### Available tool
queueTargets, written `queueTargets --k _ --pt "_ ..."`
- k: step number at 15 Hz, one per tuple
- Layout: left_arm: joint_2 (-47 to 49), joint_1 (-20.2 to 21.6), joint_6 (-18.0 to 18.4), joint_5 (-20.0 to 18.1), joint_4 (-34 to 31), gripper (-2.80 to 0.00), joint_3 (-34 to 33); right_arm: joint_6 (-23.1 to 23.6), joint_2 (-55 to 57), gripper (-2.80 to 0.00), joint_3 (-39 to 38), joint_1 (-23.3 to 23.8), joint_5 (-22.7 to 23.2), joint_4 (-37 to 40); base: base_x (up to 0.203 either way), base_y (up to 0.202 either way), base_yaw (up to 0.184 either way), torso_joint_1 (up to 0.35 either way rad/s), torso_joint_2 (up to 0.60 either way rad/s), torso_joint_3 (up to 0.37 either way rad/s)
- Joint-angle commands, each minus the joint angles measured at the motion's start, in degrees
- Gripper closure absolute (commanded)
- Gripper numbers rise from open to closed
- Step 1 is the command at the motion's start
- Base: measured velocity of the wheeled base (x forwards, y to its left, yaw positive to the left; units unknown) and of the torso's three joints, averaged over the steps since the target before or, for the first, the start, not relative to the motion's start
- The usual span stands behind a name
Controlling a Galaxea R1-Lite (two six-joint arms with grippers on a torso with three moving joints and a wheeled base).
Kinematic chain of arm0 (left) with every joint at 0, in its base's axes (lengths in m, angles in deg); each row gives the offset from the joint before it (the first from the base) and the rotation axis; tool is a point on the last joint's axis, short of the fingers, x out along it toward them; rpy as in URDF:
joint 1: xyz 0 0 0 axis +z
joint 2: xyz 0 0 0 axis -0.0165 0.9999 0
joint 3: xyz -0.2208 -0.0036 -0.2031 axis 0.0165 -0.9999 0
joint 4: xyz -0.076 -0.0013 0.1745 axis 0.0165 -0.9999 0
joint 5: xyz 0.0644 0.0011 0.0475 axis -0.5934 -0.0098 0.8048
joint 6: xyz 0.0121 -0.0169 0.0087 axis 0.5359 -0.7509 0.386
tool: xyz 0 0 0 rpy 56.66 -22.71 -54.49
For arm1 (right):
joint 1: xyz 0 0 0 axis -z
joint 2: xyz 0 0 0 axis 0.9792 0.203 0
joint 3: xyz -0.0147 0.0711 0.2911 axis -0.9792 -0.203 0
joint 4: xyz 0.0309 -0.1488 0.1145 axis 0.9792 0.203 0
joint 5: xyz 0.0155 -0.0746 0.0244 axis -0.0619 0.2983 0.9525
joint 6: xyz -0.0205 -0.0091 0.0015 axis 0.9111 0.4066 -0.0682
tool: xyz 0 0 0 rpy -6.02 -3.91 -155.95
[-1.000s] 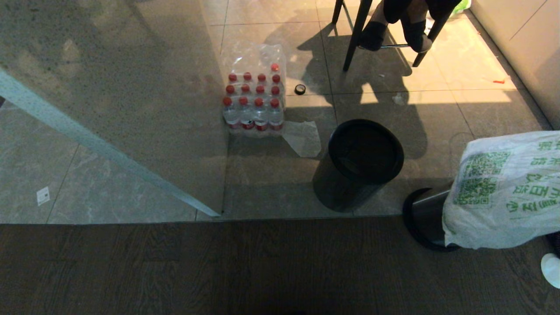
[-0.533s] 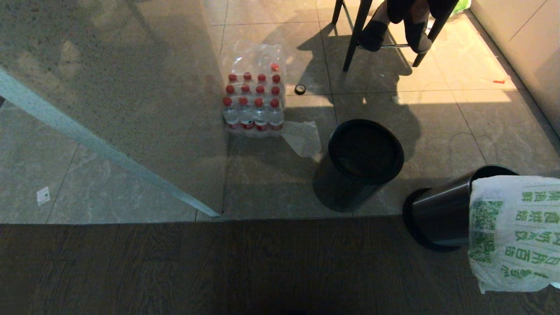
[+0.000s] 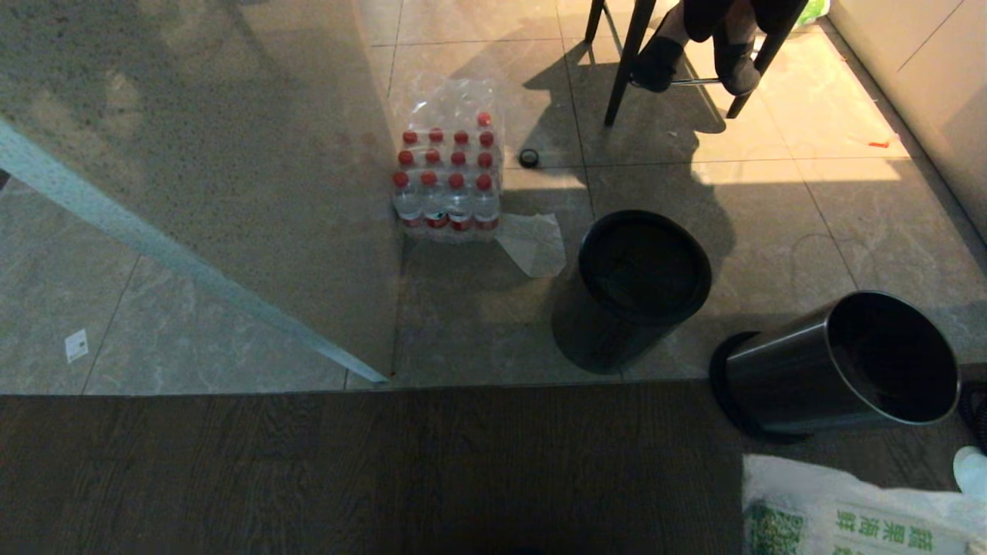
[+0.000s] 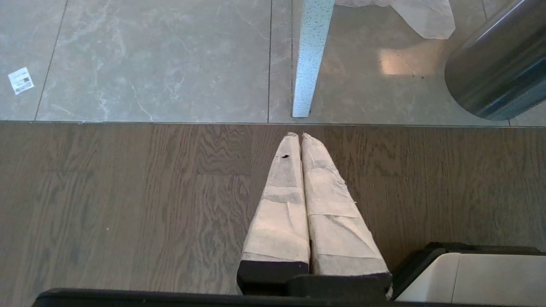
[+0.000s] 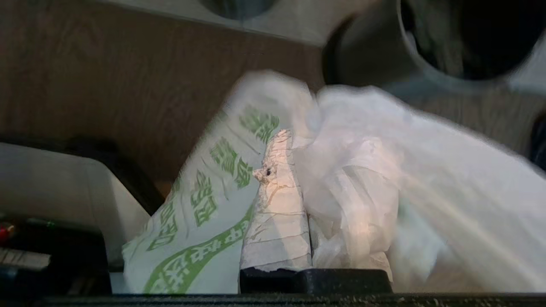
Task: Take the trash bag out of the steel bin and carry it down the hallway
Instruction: Put the trash bag at the door
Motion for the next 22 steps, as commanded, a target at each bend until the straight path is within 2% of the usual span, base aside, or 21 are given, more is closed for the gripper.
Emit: queueTargets --k 1,5,7,8,22 --pt "-0.02 0.0 -0.02 0.02 -0.02 0.0 0.0 -4.02 -8.73 0.0 -5.94 -2.71 -2.79 -3.17 0.0 0.0 0.0 0.0 0.0 0.0" --pt "-0.02 0.0 -0.02 0.02 -0.02 0.0 0.0 -5.34 -22.83 0.0 -5.99 -0.78 -1.4 -2.49 0.0 0.0 0.0 0.0 0.0 0.0" --pt "-0.02 0.0 -0.02 0.02 -0.02 0.0 0.0 -12.4 -23.56 0.0 -6.1 -0.49 -2.59 0.63 0.0 0.0 0.0 0.0 0.0 0.0" --pt "-0.02 0.0 -0.02 0.02 -0.02 0.0 0.0 -13.36 -23.5 0.0 -6.02 -0.45 -3.06 0.45 0.0 0.0 0.0 0.0 0.0 0.0" --pt "0.0 0.0 -0.28 0.02 -0.02 0.0 0.0 -13.07 -23.41 0.0 -6.02 -0.45 -2.88 0.65 0.0 0.0 0.0 0.0 0.0 0.0"
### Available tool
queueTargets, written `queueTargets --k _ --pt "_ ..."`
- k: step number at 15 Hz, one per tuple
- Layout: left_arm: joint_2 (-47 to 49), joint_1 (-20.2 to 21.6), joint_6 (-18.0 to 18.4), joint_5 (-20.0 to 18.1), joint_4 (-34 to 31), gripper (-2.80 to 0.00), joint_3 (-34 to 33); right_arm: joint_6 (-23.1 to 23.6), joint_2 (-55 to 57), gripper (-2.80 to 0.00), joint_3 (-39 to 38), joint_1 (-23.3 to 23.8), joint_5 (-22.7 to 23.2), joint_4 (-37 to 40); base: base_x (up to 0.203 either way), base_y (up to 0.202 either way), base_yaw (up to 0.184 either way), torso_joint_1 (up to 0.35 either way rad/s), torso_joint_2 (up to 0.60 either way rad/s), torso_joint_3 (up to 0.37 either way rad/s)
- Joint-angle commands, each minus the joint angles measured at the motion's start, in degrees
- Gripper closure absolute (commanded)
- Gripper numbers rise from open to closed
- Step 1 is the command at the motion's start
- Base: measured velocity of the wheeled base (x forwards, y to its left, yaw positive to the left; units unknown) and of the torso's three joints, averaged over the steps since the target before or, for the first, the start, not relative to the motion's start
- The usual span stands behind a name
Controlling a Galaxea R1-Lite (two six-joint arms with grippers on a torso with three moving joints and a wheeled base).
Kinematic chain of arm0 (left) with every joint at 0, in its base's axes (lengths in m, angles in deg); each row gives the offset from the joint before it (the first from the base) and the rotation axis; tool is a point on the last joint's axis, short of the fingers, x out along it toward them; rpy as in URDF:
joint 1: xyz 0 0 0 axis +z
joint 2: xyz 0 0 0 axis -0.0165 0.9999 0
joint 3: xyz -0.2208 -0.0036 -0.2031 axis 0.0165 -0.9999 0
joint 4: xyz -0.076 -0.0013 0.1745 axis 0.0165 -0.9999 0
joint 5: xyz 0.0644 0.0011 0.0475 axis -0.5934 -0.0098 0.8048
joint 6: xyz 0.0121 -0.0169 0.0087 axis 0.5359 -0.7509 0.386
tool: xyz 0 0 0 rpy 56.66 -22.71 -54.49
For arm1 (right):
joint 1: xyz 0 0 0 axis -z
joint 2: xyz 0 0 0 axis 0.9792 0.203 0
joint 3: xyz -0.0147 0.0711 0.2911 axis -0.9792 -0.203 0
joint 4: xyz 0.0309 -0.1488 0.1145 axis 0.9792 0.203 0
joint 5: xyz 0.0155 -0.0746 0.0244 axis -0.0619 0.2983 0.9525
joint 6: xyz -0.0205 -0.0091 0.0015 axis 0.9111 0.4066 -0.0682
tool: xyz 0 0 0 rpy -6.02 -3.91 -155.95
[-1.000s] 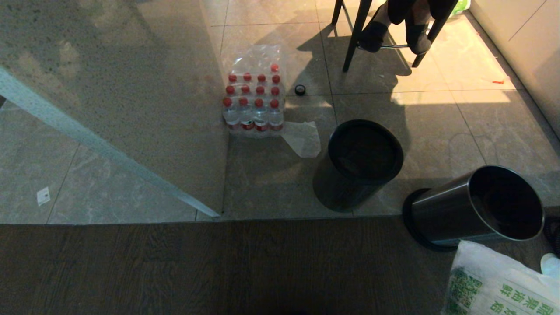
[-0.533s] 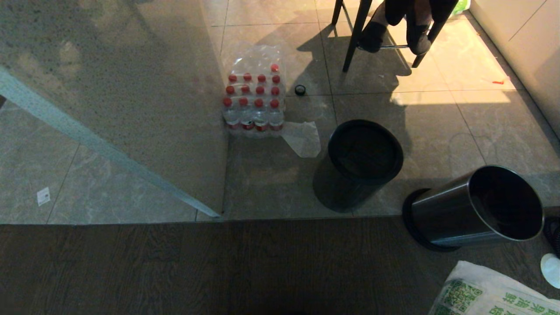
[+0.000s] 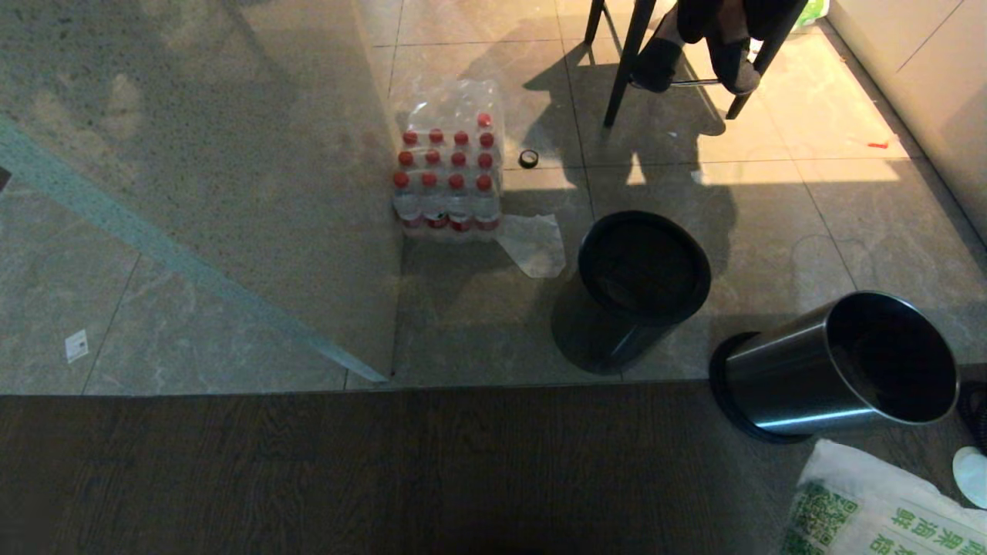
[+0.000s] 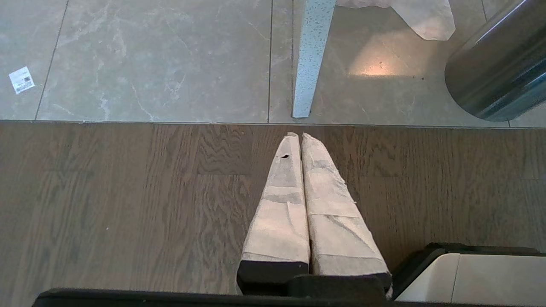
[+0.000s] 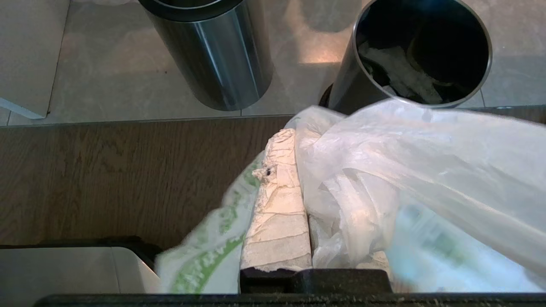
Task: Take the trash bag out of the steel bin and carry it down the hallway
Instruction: Put the trash bag at the door
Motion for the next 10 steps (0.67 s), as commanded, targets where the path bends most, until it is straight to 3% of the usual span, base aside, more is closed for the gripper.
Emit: queueTargets --k 1,10 --pt "-0.02 0.0 -0.15 0.02 -0.02 0.0 0.0 0.03 0.18 0.0 0.0 -0.02 0.0 -0.02 0.0 0.0 0.0 0.0 0.0 0.0" --pt "-0.02 0.0 -0.32 0.07 -0.02 0.0 0.0 0.02 0.18 0.0 0.0 -0.02 0.0 -0.02 0.0 0.0 0.0 0.001 0.0 0.171"
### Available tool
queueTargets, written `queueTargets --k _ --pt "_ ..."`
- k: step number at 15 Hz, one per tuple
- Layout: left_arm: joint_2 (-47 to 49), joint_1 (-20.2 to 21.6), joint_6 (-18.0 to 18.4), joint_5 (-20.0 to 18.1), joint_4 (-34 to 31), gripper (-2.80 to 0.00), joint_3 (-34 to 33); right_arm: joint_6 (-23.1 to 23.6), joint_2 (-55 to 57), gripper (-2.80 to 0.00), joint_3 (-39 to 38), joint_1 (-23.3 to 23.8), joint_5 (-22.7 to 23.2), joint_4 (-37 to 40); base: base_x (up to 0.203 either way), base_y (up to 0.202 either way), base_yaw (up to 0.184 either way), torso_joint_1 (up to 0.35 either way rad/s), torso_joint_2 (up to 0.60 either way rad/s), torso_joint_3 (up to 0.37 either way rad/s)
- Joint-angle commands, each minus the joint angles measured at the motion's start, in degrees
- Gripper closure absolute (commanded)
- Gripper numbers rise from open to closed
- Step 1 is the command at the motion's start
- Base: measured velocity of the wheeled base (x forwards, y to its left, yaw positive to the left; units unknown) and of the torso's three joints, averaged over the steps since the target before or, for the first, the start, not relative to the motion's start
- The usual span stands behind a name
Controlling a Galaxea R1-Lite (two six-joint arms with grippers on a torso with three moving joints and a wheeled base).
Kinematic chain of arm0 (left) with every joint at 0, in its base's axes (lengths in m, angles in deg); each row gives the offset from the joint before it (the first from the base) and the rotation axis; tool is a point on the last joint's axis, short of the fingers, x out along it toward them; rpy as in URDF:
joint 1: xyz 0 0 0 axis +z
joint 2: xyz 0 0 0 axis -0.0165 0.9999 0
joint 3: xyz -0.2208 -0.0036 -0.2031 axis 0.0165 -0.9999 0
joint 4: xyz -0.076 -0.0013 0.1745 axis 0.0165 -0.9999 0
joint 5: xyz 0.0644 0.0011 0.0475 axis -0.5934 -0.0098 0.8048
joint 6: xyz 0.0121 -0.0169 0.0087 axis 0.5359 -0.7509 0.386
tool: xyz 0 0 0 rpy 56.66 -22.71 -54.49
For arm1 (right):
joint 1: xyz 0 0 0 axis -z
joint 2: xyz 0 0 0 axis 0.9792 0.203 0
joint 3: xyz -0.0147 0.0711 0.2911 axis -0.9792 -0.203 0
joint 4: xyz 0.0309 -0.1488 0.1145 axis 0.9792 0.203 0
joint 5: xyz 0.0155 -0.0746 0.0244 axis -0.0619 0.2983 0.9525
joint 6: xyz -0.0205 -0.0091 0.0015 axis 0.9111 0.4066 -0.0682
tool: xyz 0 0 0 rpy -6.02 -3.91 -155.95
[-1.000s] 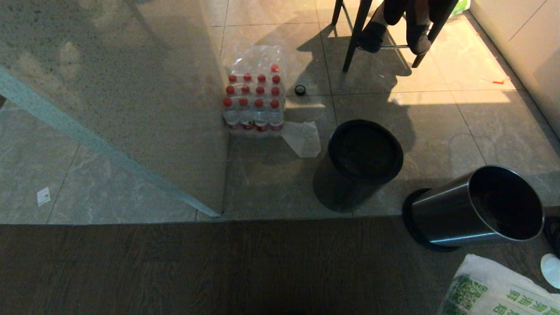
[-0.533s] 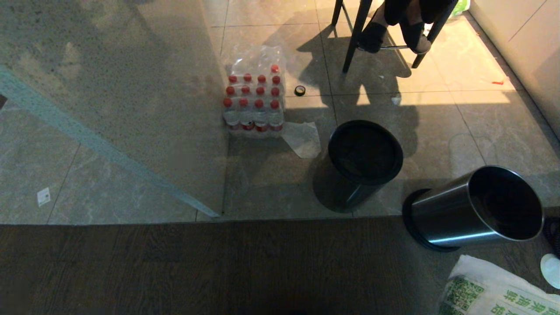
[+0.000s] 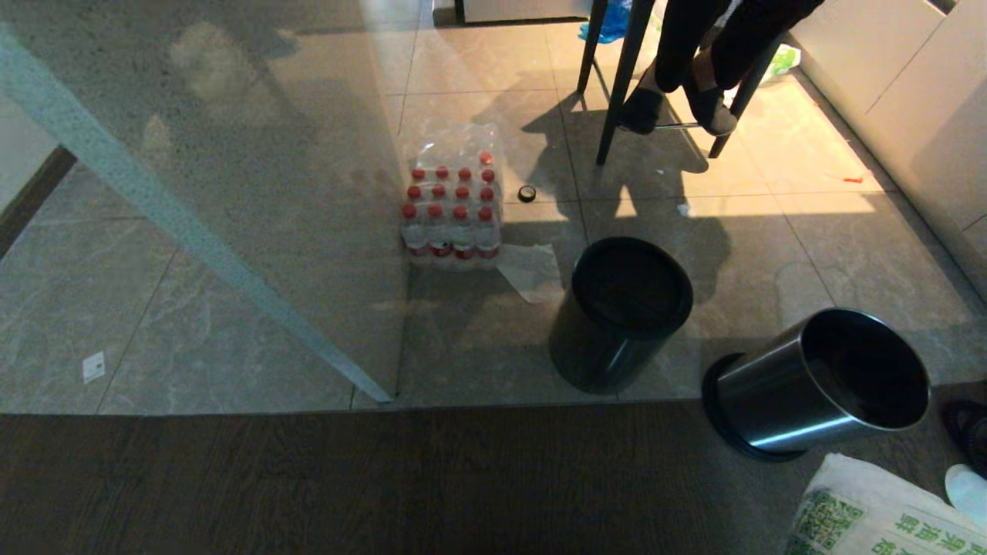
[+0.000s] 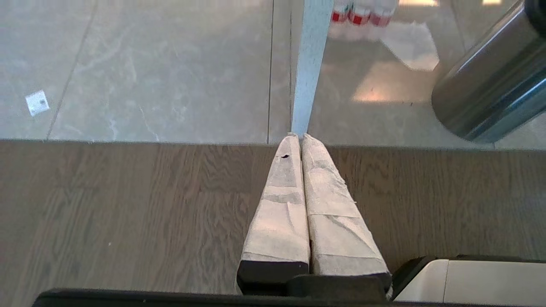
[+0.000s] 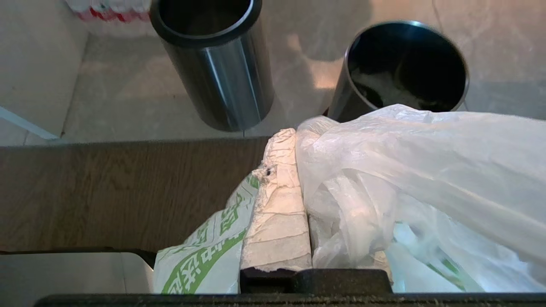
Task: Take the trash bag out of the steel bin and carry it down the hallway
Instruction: Put the trash bag at the door
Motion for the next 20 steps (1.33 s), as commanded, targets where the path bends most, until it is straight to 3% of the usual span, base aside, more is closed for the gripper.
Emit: queueTargets --k 1,20 --pt "-0.02 0.0 -0.03 0.08 -0.01 0.0 0.0 0.04 0.18 0.0 0.0 -0.02 0.0 -0.02 0.0 0.0 0.0 -0.004 0.0 0.191" --pt "-0.02 0.0 -0.03 0.0 -0.01 0.0 0.0 0.04 0.18 0.0 0.0 -0.02 0.0 -0.02 0.0 0.0 0.0 0.002 0.0 0.206"
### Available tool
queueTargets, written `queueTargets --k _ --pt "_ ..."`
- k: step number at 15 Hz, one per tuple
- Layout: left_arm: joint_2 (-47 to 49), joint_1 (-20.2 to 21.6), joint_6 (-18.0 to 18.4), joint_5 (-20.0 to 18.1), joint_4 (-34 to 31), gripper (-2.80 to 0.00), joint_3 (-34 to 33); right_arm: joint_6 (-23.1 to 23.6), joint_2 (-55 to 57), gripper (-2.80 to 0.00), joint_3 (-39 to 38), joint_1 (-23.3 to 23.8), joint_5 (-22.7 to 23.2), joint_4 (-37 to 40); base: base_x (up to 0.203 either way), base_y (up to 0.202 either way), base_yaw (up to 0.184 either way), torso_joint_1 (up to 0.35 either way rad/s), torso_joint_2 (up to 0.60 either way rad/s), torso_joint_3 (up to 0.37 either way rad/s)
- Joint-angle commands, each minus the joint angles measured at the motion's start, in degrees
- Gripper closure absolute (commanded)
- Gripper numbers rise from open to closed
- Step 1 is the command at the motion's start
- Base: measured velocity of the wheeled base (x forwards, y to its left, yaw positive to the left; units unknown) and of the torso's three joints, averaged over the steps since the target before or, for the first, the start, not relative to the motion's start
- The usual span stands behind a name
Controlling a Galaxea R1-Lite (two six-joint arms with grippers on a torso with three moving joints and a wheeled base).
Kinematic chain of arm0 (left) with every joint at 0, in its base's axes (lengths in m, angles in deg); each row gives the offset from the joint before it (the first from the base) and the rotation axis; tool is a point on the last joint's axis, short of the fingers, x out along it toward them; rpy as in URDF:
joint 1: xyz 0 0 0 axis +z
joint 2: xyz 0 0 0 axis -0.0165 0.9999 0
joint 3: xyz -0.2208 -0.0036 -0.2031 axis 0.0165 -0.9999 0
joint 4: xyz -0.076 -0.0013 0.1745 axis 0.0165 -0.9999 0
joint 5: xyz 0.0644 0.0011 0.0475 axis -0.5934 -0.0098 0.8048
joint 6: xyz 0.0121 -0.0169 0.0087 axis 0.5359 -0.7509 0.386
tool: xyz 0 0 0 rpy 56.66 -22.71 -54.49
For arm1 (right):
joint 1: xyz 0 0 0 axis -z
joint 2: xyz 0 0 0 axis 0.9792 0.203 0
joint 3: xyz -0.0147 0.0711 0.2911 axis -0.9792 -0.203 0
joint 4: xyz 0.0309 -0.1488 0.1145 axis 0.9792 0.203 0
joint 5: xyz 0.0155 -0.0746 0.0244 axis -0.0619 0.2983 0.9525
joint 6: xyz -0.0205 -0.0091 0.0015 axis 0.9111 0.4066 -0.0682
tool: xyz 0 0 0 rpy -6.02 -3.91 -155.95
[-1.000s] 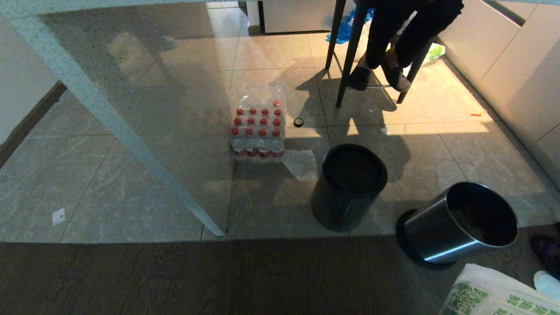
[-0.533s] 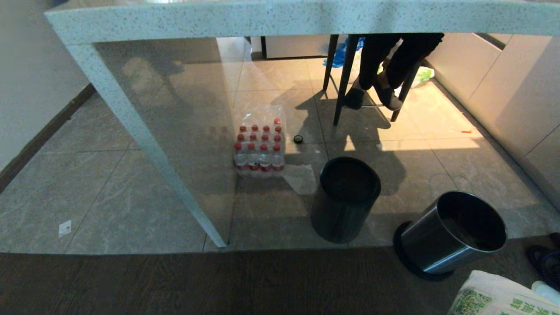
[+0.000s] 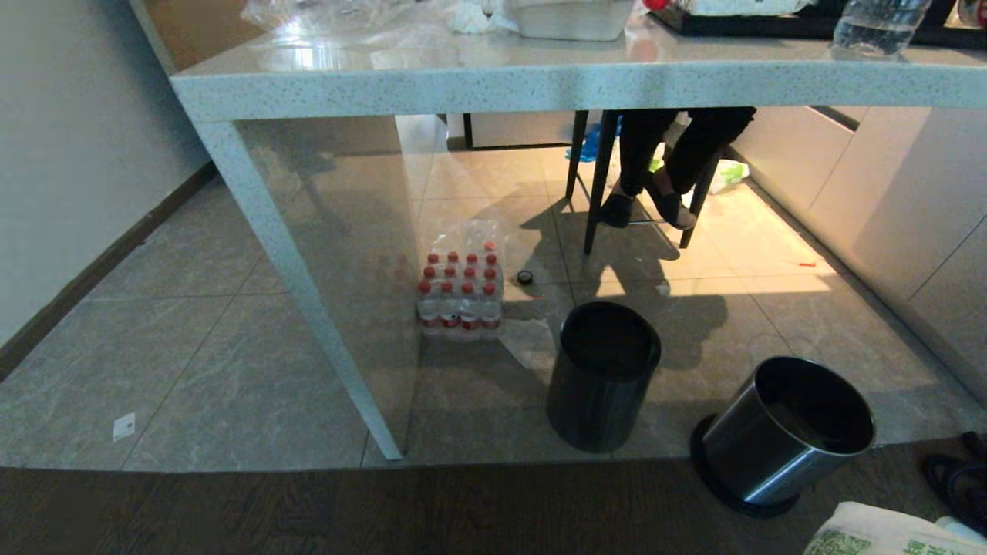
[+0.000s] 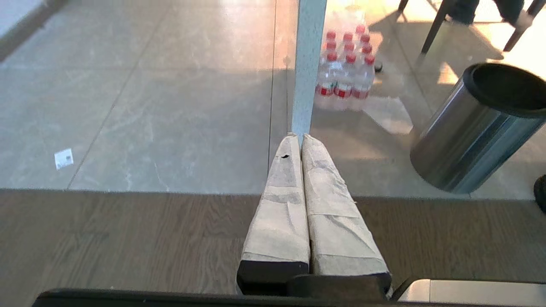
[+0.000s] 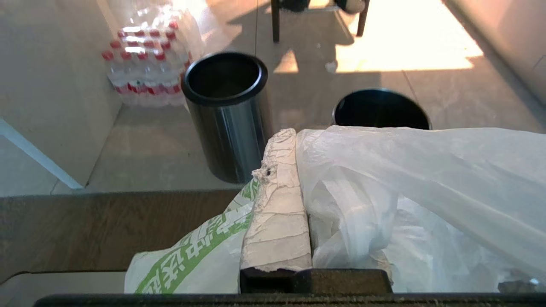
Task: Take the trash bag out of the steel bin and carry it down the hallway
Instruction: Put the trash bag at the door
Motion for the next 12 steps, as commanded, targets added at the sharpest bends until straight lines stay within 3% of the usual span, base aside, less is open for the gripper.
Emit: queueTargets --k 1,8,12 --pt "-0.02 0.0 -0.04 -0.03 0.0 0.0 0.0 0.02 0.11 0.0 0.0 -0.02 0.0 -0.04 0.0 0.0 0.0 -0.006 0.01 0.211" --pt "-0.02 0.0 0.05 -0.03 0.0 0.0 0.0 0.02 0.11 0.0 0.0 -0.02 0.0 -0.04 0.0 0.0 0.0 0.004 0.0 0.201" --pt "-0.02 0.0 0.4 -0.03 0.09 0.0 0.0 -0.07 0.11 0.0 0.0 -0.02 0.0 -0.04 0.0 0.0 0.0 0.001 0.0 0.085"
